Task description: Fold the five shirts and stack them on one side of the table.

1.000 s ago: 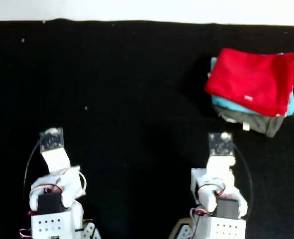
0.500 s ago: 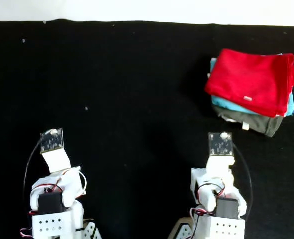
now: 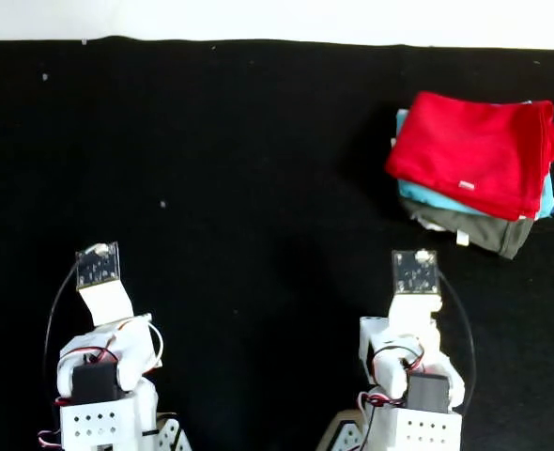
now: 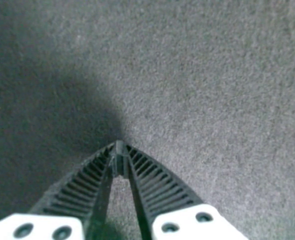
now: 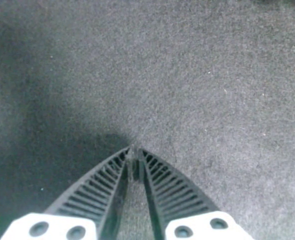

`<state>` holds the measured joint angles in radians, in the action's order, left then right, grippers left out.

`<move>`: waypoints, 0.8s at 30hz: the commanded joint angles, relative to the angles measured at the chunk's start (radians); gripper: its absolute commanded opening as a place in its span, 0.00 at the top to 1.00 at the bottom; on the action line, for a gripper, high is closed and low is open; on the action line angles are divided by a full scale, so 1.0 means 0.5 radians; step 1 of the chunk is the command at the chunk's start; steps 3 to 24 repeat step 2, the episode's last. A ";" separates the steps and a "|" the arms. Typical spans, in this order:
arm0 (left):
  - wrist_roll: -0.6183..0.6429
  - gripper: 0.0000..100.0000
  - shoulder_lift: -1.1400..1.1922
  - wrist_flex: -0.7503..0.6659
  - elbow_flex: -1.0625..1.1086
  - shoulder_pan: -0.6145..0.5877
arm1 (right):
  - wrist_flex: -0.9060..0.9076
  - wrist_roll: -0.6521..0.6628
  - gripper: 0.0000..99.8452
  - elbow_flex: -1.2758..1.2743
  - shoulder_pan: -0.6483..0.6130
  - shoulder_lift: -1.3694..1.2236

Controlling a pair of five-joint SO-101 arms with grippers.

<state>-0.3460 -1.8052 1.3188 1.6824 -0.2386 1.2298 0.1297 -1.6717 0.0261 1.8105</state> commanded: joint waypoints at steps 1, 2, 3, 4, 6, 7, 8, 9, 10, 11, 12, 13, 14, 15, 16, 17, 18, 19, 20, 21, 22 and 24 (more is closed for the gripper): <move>0.009 0.99 -0.008 0.052 0.026 0.020 | -0.026 -0.009 0.99 -0.269 -0.002 0.008; 0.009 0.99 -0.008 0.052 0.026 0.020 | -0.026 -0.009 0.99 -0.269 -0.002 0.008; 0.009 0.99 -0.008 0.052 0.026 0.020 | -0.026 -0.009 0.99 -0.269 -0.002 0.008; 0.009 0.99 -0.008 0.052 0.026 0.020 | -0.026 -0.009 0.99 -0.269 -0.002 0.008; 0.009 0.99 -0.008 0.052 0.026 0.020 | -0.026 -0.009 0.99 -0.269 -0.002 0.008; 0.009 0.99 -0.008 0.052 0.026 0.020 | -0.026 -0.009 0.99 -0.269 -0.002 0.008; 0.009 0.99 -0.008 0.052 0.026 0.020 | -0.026 -0.009 0.99 -0.269 -0.002 0.008; 0.009 0.99 -0.008 0.052 0.026 0.020 | -0.026 -0.009 0.99 -0.269 -0.002 0.008; 0.009 0.99 -0.008 0.052 0.026 0.020 | -0.026 -0.009 0.99 -0.269 -0.002 0.008; 0.009 0.99 -0.008 0.052 0.026 0.020 | -0.026 -0.009 0.99 -0.269 -0.002 0.008; 0.009 0.99 -0.008 0.052 0.026 0.020 | -0.026 -0.009 0.99 -0.269 -0.002 0.008; 0.009 0.99 -0.008 0.052 0.026 0.020 | -0.026 -0.009 0.99 -0.269 -0.002 0.008; 0.009 0.99 -0.008 0.052 0.026 0.020 | -0.026 -0.009 0.99 -0.269 -0.002 0.008; 0.009 0.99 -0.008 0.052 0.026 0.020 | -0.026 -0.009 0.99 -0.269 -0.002 0.008; 0.009 0.99 -0.008 0.052 0.026 0.020 | -0.026 -0.009 0.99 -0.269 -0.002 0.008; 0.009 0.99 -0.008 0.052 0.026 0.020 | -0.026 -0.009 0.99 -0.269 -0.002 0.008; 0.009 0.99 -0.008 0.052 0.026 0.020 | -0.026 -0.009 0.99 -0.269 -0.002 0.008; 0.009 0.99 -0.008 0.052 0.026 0.020 | -0.026 -0.009 0.99 -0.269 -0.002 0.008; 0.009 0.99 -0.008 0.052 0.026 0.020 | -0.026 -0.009 0.99 -0.269 -0.002 0.008; 0.009 0.99 -0.008 0.052 0.026 0.020 | -0.026 -0.009 0.99 -0.269 -0.002 0.008; 0.009 0.99 -0.008 0.052 0.026 0.020 | -0.026 -0.009 0.99 -0.269 -0.002 0.008; 0.009 0.99 -0.008 0.052 0.026 0.020 | -0.026 -0.009 0.99 -0.269 -0.002 0.008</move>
